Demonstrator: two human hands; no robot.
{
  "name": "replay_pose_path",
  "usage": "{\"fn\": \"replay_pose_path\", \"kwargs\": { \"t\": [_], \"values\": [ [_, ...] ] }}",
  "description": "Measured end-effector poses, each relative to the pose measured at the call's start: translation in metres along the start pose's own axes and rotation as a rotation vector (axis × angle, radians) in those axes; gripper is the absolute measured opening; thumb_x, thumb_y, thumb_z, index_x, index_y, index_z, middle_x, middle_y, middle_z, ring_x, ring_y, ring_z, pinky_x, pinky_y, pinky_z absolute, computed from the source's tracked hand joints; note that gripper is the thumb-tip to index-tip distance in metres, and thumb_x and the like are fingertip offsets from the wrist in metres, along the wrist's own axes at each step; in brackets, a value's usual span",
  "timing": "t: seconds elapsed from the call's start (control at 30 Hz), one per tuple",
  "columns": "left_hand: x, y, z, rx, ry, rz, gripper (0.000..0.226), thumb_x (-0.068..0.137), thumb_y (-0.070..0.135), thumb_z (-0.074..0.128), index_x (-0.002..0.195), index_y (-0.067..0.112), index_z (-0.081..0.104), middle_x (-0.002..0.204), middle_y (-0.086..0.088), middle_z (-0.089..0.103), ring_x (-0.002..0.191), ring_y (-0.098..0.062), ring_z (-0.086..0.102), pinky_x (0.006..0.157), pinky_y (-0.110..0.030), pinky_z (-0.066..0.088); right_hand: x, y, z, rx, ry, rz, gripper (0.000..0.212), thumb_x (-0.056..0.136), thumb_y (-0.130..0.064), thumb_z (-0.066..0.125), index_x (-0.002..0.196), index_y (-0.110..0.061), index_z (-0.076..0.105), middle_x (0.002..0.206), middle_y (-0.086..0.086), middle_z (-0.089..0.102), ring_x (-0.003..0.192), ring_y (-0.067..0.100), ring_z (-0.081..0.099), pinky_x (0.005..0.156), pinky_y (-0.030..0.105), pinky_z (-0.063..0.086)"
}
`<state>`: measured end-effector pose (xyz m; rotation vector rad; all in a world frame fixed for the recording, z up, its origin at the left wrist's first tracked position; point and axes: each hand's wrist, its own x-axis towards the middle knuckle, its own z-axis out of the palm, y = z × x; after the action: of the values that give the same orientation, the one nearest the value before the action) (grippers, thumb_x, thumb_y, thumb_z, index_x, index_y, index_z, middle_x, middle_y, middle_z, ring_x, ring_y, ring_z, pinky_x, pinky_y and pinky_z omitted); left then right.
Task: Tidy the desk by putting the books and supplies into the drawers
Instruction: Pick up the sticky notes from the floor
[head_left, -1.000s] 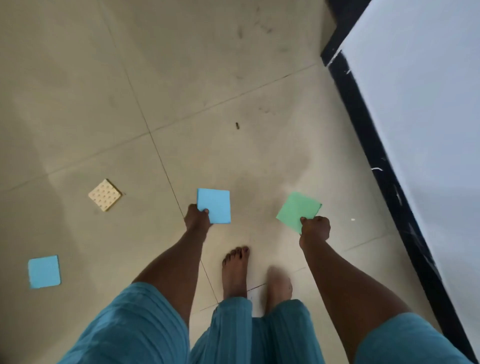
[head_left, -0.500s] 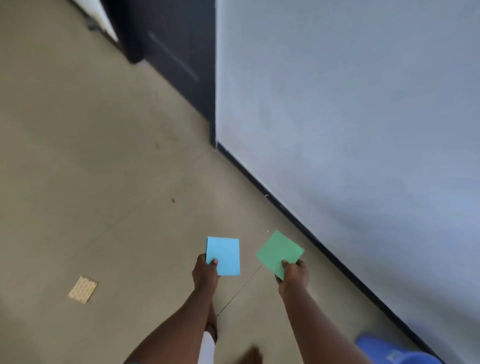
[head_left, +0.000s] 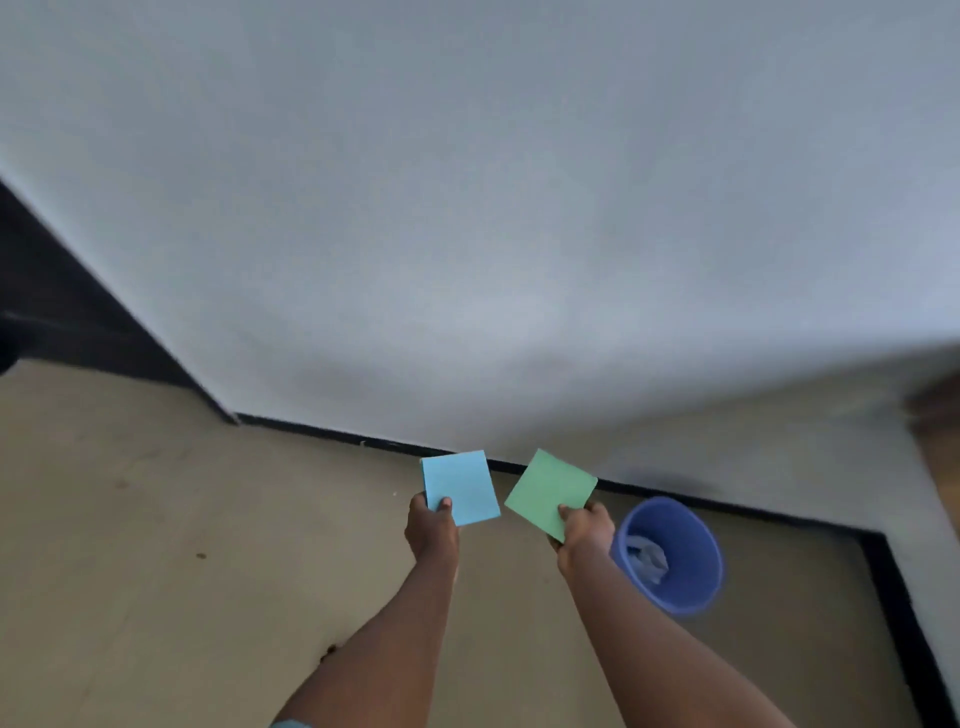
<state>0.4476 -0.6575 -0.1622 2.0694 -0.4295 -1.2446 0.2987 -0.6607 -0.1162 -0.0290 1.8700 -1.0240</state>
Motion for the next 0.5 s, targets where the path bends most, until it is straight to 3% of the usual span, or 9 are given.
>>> {"fn": "replay_pose_path", "kwargs": {
  "t": [0.13,0.23,0.3,0.4,0.5],
  "values": [
    [-0.076,0.033,0.049,0.069,-0.113,0.096,0.026,0.089,0.009,0.056,0.114,0.0,0.057,0.113,-0.022,0.063,0.101,-0.036,0.062,0.089,-0.044,0.053,-0.01,-0.046,-0.077,0.075,0.029,-0.089,0.03,0.088,0.005,0.052,0.116,-0.005,0.056,0.097,0.014,0.06,0.087,0.029,0.057,0.079,0.04,0.05],
    [-0.136,0.066,0.088,0.118,-0.231,0.204,0.032,0.085,0.004,0.049,0.117,0.004,0.057,0.112,-0.017,0.064,0.094,-0.033,0.06,0.083,-0.033,0.051,-0.016,-0.085,-0.139,0.051,0.089,-0.203,0.028,0.086,0.001,0.056,0.114,-0.004,0.058,0.108,0.016,0.065,0.098,0.032,0.061,0.086,0.042,0.051],
    [-0.178,0.086,0.112,0.092,-0.302,0.253,0.038,0.085,-0.001,0.044,0.12,0.006,0.054,0.113,-0.016,0.062,0.088,-0.029,0.055,0.086,-0.038,0.053,-0.022,-0.111,-0.177,0.053,0.147,-0.259,0.027,0.087,0.001,0.056,0.113,-0.003,0.058,0.112,0.017,0.065,0.103,0.032,0.061,0.089,0.041,0.05],
    [-0.242,0.112,0.151,0.029,-0.437,0.287,0.046,0.086,-0.006,0.037,0.13,0.008,0.047,0.109,-0.01,0.055,0.091,-0.027,0.053,0.083,-0.035,0.054,-0.03,-0.15,-0.239,0.143,0.218,-0.311,0.027,0.089,0.001,0.055,0.116,-0.004,0.057,0.114,0.017,0.064,0.101,0.03,0.06,0.084,0.037,0.049],
    [-0.296,0.13,0.191,0.034,-0.564,0.335,0.049,0.086,-0.006,0.037,0.133,0.007,0.044,0.12,-0.015,0.056,0.097,-0.028,0.057,0.079,-0.033,0.053,-0.037,-0.181,-0.297,0.199,0.318,-0.384,0.026,0.09,0.0,0.054,0.115,-0.005,0.057,0.113,0.014,0.063,0.09,0.022,0.055,0.074,0.028,0.041]
  ]
}}
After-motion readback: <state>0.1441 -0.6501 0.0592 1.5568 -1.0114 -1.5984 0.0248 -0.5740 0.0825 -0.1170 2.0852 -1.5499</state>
